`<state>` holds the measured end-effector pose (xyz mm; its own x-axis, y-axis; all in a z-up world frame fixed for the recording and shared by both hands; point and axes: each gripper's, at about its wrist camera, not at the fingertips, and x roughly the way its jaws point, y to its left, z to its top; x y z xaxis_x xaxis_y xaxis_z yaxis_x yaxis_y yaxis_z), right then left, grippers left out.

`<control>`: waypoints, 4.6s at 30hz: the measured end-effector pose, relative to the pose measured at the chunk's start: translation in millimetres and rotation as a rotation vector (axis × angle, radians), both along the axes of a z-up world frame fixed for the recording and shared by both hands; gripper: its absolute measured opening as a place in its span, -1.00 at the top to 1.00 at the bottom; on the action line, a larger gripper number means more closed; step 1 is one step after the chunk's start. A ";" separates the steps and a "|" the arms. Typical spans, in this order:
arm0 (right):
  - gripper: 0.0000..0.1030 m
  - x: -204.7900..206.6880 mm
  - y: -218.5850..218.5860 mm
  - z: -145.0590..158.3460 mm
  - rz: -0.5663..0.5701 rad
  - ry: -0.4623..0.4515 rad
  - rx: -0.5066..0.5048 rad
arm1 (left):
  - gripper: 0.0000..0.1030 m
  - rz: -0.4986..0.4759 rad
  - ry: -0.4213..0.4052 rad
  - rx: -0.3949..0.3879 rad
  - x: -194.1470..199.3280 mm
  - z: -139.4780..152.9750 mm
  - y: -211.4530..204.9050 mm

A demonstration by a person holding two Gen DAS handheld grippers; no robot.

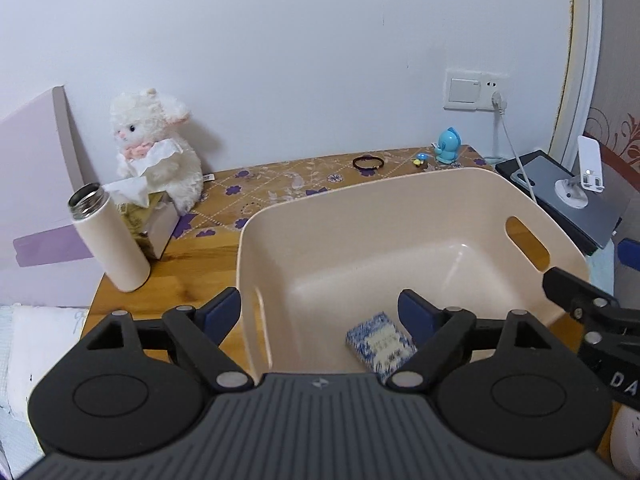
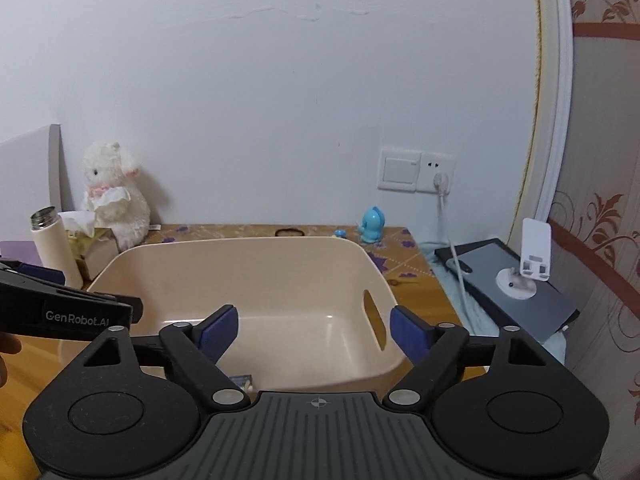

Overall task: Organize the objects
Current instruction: 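Lower both boxes into the beige basket and open both tools, then grasp the dark brown box with left tool while right tool grasps the orange cloth, then drop the brown box and orange cloth into the basket, opening both tools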

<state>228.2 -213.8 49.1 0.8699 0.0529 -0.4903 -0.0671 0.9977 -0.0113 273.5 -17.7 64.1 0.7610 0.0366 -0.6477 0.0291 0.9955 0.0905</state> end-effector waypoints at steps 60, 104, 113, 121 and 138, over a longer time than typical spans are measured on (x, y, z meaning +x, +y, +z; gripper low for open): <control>-0.02 -38.1 -1.1 -135.2 0.016 0.198 -0.017 | 0.00 -0.113 0.162 -0.079 -76.9 -136.0 21.1; 0.76 -39.9 4.3 6.2 0.041 -0.151 -0.030 | 0.34 -0.207 -0.119 -0.179 -59.5 7.2 14.1; 0.77 15.5 13.8 -10.2 0.048 -0.095 -0.043 | 0.35 -0.126 -0.028 -0.070 19.5 -31.1 -6.0; 0.77 52.9 21.0 -35.2 0.059 0.000 -0.075 | 0.35 -0.107 0.101 0.015 59.0 -69.7 -18.8; -0.29 43.4 14.3 -29.2 0.046 0.033 -0.061 | -0.42 -0.051 0.055 -0.009 36.6 -44.0 -6.3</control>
